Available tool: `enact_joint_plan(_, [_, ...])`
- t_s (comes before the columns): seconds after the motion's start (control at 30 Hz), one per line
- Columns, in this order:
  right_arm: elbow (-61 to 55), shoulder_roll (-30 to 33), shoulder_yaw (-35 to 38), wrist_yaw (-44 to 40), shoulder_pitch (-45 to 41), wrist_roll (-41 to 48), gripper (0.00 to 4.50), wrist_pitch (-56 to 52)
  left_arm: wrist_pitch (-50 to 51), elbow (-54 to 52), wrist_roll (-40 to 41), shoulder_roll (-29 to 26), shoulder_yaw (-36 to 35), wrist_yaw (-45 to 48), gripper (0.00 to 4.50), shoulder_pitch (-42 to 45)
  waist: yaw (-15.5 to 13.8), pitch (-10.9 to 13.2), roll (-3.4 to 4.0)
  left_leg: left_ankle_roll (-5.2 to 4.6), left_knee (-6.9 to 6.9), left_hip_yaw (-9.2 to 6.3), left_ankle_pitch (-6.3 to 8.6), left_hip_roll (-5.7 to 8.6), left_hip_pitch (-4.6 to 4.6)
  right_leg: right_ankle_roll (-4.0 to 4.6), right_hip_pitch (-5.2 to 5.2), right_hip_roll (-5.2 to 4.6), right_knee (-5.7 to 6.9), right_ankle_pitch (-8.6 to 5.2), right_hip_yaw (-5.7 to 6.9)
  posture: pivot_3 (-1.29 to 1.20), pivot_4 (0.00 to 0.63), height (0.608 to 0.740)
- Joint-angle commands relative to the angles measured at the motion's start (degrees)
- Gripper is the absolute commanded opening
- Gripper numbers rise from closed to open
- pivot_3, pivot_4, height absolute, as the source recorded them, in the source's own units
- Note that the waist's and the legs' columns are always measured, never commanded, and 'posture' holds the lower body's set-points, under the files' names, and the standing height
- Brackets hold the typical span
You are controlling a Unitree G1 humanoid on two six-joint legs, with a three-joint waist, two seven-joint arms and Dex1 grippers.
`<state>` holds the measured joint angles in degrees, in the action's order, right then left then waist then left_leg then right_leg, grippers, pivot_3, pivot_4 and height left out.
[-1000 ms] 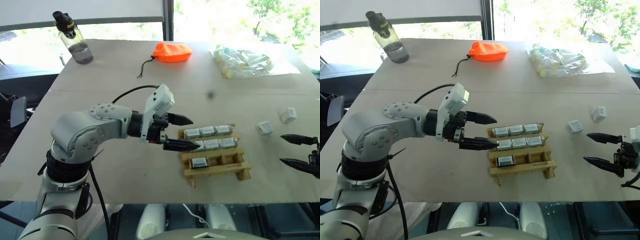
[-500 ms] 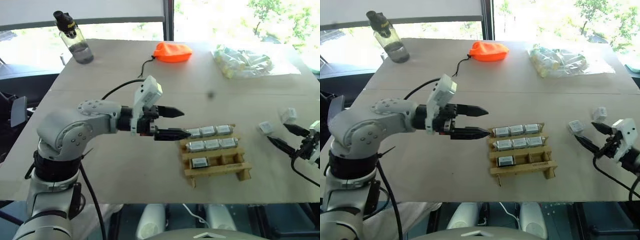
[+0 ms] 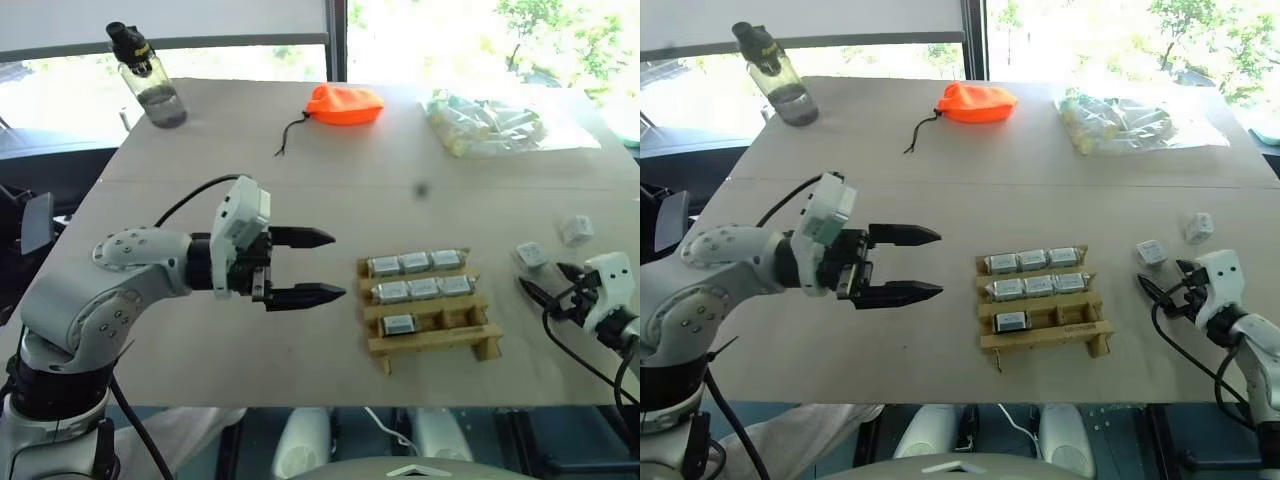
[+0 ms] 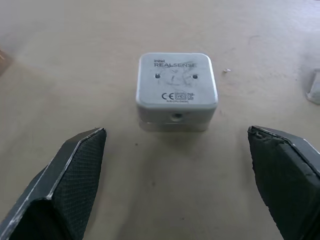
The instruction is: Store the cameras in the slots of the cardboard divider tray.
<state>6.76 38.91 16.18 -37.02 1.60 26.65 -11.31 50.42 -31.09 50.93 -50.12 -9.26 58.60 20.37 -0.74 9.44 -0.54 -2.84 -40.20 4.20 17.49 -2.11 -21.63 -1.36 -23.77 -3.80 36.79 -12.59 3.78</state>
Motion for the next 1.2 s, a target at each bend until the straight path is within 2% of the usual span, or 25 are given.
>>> enact_joint_plan(0.03, [1.9, -0.8, 0.7, 0.3, -3.4, -0.8, 4.50, -0.5, -3.6, -4.0, 1.7, -1.0, -3.4, 2.6, 4.36, -3.6, 0.4, 0.0, 0.00, 0.00, 0.01, 0.05, 0.00, -0.01, 0.02, 0.00, -0.01, 0.03, 0.00, 0.00, -0.05, 0.00, 0.150, 0.740])
enact_joint_plan(0.57, [8.9, -2.5, 0.2, -3.2, -8.5, -5.3, 4.50, 3.2, -5.8, -8.7, 3.7, -1.5, -5.3, -0.5, 4.36, -11.4, 0.0, 0.0, 0.01, -0.01, 0.05, 0.00, 0.01, -0.03, 0.00, 0.01, -0.03, 0.07, -0.01, 0.00, -0.02, 0.00, 0.150, 0.740])
enact_joint_plan(0.67, [8.9, -3.0, 0.3, -2.9, -8.5, -6.1, 3.81, 5.3, -6.0, -8.4, 3.9, -1.8, -5.3, -0.5, 4.42, -11.5, 0.0, 0.0, 0.01, -0.01, 0.05, 0.01, 0.01, -0.03, 0.00, 0.01, -0.03, 0.07, -0.02, 0.00, -0.03, 0.00, 0.150, 0.740])
enact_joint_plan(0.8, [8.1, -3.5, 0.8, -3.2, -7.9, -6.5, 1.87, 6.6, -6.3, -7.8, 4.0, -2.1, -4.9, -0.3, 4.42, -11.2, 0.0, 0.0, 0.01, -0.01, 0.05, 0.02, 0.01, -0.03, 0.00, 0.01, -0.03, 0.06, -0.02, 0.00, -0.03, 0.00, 0.150, 0.740])
enact_joint_plan(0.97, [3.7, -2.4, 1.5, -6.5, -5.8, -5.2, 1.88, 8.5, -2.8, -5.1, 4.5, -1.0, -0.7, -4.0, 4.42, -6.6, -0.2, 0.0, 0.01, -0.01, 0.06, -0.05, 0.01, -0.03, -0.03, 0.01, -0.03, 0.06, -0.02, 0.00, 0.03, 0.00, 0.150, 0.740])
enact_joint_plan(1.2, [-3.4, 5.2, -4.7, -18.9, -4.5, -14.7, 1.88, 32.7, 6.6, 4.4, 7.5, 7.5, 8.5, -10.7, 4.42, 7.9, 0.1, 0.0, 0.00, -0.02, 0.04, 0.01, 0.01, 0.01, 0.02, -0.03, -0.01, 0.06, -0.02, 0.00, -0.03, 0.00, 0.150, 0.740])
